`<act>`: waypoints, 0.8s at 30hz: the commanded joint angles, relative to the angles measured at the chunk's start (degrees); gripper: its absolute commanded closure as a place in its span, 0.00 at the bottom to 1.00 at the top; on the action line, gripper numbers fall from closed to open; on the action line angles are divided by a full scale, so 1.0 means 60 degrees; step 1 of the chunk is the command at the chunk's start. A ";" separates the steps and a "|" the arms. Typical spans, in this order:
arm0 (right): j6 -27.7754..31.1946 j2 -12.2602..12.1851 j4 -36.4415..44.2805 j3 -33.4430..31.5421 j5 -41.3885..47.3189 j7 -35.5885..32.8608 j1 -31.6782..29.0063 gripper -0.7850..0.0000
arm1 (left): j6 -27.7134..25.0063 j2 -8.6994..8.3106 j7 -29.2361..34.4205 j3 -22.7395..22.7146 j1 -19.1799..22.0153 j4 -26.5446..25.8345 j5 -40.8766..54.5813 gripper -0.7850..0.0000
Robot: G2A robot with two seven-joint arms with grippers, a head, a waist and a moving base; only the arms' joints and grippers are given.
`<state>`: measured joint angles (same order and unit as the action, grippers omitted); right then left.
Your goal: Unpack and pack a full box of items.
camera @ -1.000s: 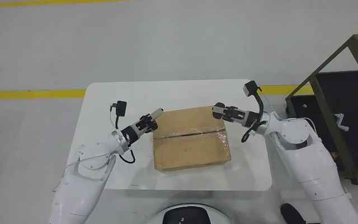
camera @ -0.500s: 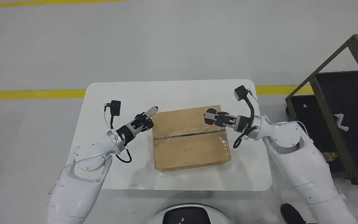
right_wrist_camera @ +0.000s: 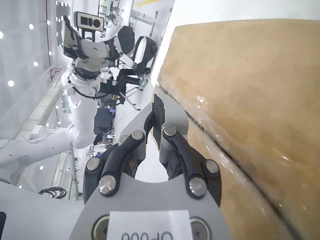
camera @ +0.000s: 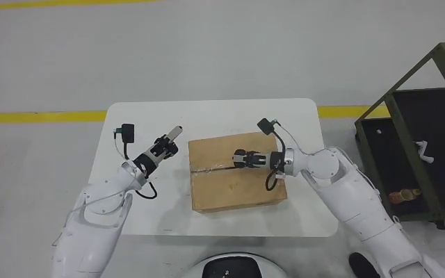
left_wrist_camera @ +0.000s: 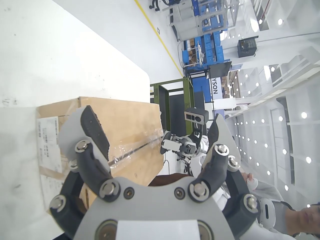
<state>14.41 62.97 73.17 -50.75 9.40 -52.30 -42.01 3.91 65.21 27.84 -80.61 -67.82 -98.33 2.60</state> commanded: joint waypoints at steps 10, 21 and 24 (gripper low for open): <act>-0.0466 0.0261 -0.0846 0.0476 -0.0150 -0.0129 0.0298 1.00 | 0.0100 -0.0014 -0.0173 -0.0179 -0.0093 -0.0023 -0.0038 0.00; -0.0560 0.0402 -0.1083 0.0386 0.0185 -0.0230 0.0460 1.00 | 0.0100 -0.0014 -0.0173 -0.0179 -0.0093 -0.0023 -0.0038 0.00; -0.0494 0.0320 -0.0884 -0.0043 0.0444 -0.0221 0.0430 1.00 | 0.0100 -0.0014 -0.0173 -0.0179 -0.0093 -0.0023 -0.0038 0.00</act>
<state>11.53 65.05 67.54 -50.26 11.74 -53.52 -39.35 4.51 65.12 26.80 -81.68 -68.38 -98.46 2.38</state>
